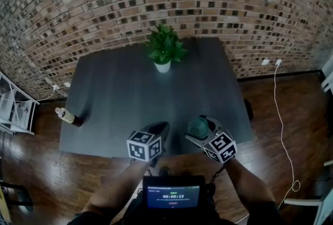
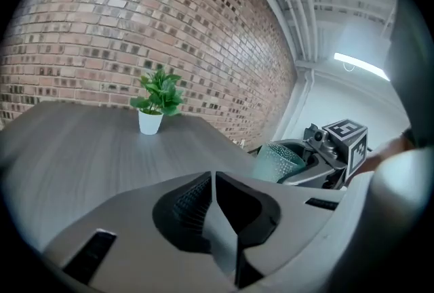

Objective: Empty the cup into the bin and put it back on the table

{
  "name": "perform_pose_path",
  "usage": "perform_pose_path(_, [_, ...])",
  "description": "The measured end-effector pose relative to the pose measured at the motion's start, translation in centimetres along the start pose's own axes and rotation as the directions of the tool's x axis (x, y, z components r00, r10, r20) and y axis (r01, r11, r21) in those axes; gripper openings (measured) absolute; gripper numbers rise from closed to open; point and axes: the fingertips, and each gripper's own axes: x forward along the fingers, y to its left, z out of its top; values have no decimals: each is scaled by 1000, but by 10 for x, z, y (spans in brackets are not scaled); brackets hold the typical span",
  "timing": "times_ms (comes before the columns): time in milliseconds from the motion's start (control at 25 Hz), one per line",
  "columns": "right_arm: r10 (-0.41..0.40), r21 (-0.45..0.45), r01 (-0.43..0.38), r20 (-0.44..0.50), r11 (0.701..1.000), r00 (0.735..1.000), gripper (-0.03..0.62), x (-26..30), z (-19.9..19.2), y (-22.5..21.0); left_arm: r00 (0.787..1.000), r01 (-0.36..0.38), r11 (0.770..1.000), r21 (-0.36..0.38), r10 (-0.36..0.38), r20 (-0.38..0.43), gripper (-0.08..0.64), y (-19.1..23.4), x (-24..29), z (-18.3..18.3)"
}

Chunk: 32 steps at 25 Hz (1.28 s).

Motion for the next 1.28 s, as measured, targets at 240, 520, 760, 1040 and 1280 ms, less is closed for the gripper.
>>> perform_pose_path(240, [-30,-8,30,60,1000,998,399,-21,42,-8,993,83,995,54,-87,79,-14,-18,-6,42])
perform_pose_path(520, [-76,-9,77,84,997,994,399,-40,66,-14,981,118,991,55,-125,145,-15,-24,-12,68])
perform_pose_path(760, [-118,34,115,103,993,988,399,-54,83,-32,973,148,967,205,-180,146,-15,-48,-14,87])
perform_pose_path(1040, [-154,52,149,96,987,983,399,-69,93,-43,965,176,963,203,-210,159,-15,-54,-9,100])
perform_pose_path(1280, [-212,72,206,85,976,974,397,-84,97,-51,952,231,952,203,-264,155,-15,-62,0,114])
